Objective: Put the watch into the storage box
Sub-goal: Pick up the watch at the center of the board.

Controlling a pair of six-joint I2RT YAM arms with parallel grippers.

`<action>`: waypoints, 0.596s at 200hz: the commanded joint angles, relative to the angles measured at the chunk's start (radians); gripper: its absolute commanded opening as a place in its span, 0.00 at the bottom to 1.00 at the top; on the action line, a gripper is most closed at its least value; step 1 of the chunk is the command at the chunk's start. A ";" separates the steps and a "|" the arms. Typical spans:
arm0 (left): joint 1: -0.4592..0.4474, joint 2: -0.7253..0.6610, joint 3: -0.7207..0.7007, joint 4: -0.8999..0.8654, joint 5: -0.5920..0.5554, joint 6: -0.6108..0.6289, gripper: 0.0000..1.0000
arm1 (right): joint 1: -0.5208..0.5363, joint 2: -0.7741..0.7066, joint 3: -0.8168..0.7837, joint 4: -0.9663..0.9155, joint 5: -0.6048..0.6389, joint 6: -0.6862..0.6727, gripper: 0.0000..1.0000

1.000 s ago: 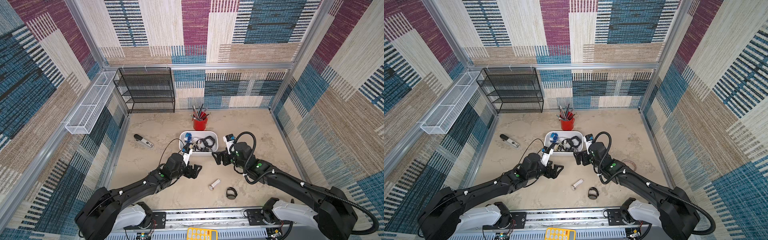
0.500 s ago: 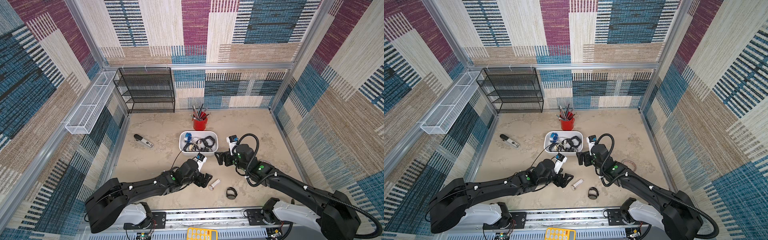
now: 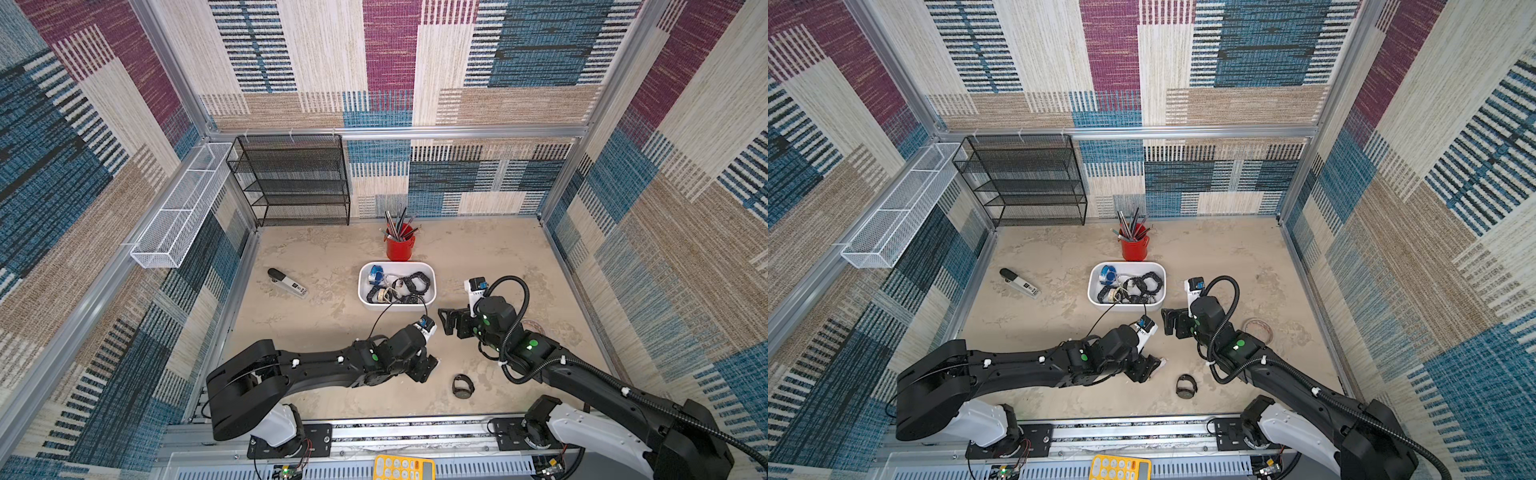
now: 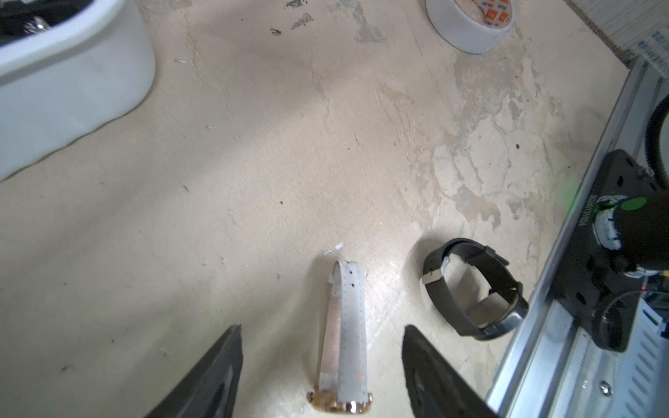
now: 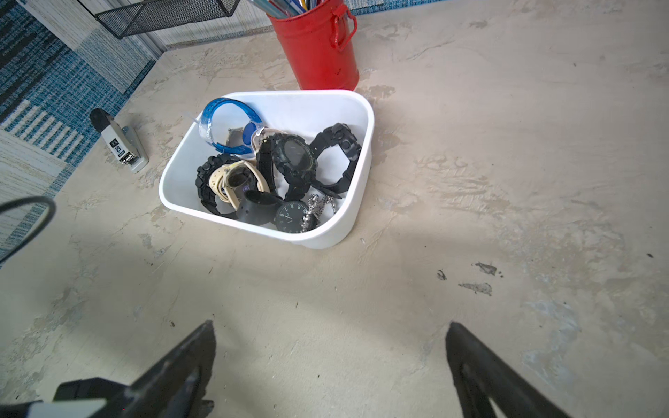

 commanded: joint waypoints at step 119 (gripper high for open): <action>-0.033 0.153 0.115 -0.141 -0.033 0.050 0.42 | -0.001 0.032 -0.014 -0.001 0.030 0.058 1.00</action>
